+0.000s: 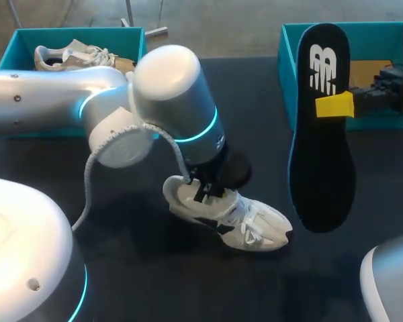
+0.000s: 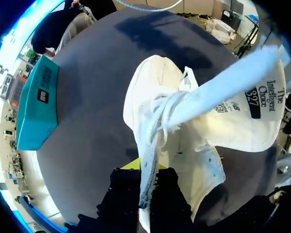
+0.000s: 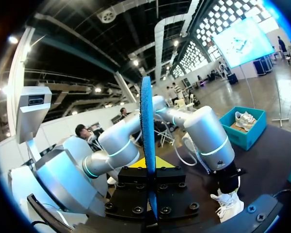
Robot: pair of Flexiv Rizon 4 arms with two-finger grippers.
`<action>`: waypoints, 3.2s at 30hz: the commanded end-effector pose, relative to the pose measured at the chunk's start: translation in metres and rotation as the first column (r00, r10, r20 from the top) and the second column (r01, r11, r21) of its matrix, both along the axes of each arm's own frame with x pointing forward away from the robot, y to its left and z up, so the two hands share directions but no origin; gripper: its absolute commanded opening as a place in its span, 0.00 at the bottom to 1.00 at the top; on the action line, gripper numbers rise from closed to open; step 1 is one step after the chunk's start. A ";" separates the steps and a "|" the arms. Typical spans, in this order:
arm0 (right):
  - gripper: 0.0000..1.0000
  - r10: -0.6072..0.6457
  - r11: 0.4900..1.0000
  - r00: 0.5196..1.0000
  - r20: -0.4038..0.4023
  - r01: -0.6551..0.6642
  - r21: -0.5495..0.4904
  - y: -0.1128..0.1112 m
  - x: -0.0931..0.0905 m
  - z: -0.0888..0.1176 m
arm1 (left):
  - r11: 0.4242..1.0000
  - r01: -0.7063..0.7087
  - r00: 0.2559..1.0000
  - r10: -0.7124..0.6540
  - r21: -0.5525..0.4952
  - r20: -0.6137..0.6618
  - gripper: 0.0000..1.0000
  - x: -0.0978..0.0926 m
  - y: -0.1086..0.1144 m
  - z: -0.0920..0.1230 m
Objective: Take the shoe out of the shoebox, open the shoe tongue, remove and reinsert the insole, then place the shoe into the shoebox
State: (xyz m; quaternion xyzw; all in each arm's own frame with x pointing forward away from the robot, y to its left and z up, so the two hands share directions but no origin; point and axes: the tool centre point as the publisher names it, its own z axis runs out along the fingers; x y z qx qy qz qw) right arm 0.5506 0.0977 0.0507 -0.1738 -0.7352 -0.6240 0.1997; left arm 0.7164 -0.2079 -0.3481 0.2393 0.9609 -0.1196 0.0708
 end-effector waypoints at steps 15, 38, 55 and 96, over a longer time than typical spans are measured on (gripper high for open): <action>0.00 0.007 1.000 1.000 -0.002 -0.007 -0.004 0.002 0.004 0.001 | 0.801 0.596 0.790 -0.597 0.056 0.140 0.00 -0.023 0.034 0.056; 0.00 0.007 1.000 1.000 -0.002 -0.007 -0.004 0.002 0.004 0.001 | 0.627 0.774 0.601 -0.771 0.086 0.209 0.00 -0.043 0.030 0.057; 0.00 0.007 1.000 1.000 -0.002 -0.007 -0.004 0.002 0.004 0.001 | 0.449 0.888 0.431 -0.889 0.104 0.158 0.00 -0.078 0.010 0.030; 0.00 0.007 1.000 1.000 -0.002 -0.007 -0.004 0.002 0.004 0.001 | 0.441 0.893 0.439 -0.897 0.084 0.050 0.00 -0.076 -0.025 -0.013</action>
